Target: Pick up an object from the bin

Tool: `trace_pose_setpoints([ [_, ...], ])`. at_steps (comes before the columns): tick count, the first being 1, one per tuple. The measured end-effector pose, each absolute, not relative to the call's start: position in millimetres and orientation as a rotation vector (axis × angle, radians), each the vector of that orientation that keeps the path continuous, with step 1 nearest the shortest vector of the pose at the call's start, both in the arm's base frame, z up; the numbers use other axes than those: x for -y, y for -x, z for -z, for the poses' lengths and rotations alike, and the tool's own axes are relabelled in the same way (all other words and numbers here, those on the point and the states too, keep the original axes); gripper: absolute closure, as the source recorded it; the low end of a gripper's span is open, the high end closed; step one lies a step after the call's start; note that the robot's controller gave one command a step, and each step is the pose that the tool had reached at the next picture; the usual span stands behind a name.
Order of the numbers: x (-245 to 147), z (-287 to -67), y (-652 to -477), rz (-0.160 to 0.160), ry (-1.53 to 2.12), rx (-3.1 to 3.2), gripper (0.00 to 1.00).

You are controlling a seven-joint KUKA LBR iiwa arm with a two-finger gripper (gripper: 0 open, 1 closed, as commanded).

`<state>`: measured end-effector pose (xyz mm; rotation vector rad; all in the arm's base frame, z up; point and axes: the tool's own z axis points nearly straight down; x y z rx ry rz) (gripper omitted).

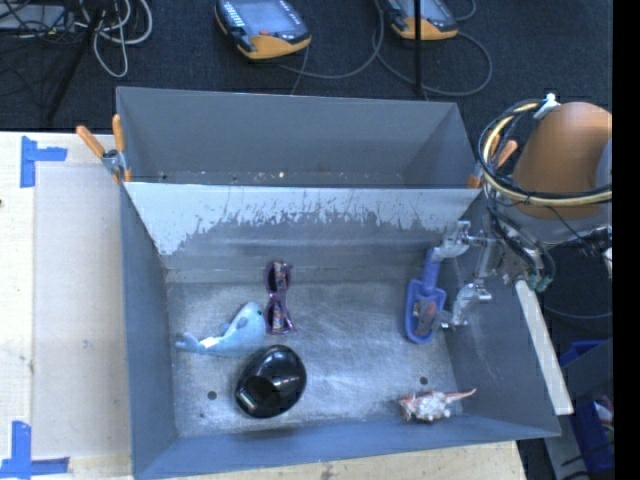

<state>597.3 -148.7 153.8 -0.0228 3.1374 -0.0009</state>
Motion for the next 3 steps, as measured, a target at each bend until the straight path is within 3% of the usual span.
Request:
trace_pose_setpoints([
  [1, 149, -93, -514.8, -0.001, 0.194, -3.135, 0.0],
  [2, 157, -86, -558.5, 0.0, 0.392, -3.115, 0.0],
  [3, 144, -84, -549.6, 0.025, 0.383, -3.087, 0.0],
])
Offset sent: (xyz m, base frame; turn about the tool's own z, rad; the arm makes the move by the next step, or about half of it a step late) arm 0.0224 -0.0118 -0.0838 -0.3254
